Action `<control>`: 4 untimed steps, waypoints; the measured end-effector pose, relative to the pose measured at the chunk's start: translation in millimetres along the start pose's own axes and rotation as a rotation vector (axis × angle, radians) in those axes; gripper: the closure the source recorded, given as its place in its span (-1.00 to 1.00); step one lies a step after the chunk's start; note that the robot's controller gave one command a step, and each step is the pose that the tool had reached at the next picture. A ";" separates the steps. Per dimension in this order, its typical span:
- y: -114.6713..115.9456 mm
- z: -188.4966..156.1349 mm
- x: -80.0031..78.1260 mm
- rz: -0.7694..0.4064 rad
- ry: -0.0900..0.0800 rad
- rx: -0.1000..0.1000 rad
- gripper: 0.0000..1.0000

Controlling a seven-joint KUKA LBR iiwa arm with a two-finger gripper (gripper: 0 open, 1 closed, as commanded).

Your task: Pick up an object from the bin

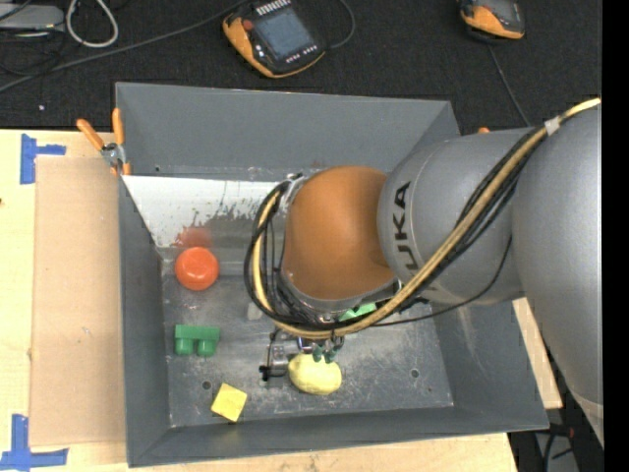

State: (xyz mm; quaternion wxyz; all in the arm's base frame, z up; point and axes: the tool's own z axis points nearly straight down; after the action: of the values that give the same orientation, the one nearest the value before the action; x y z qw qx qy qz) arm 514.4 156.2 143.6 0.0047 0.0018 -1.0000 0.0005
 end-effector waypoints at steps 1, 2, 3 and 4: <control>-0.8 -4.5 -1.8 0.004 -0.007 -0.001 -1.00; -60.1 42.3 23.2 -0.035 -0.004 -0.001 -1.00; -44.9 61.3 26.8 0.019 -0.007 -0.001 -1.00; -66.0 68.8 36.9 0.054 -0.008 -0.005 -1.00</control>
Offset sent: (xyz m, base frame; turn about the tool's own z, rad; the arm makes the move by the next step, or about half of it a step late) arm -0.0252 -0.0673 -0.0459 -0.0344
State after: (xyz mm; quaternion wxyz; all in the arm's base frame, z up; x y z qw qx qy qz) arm 477.1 90.0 75.2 0.0008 -0.0253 -0.9997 -0.0017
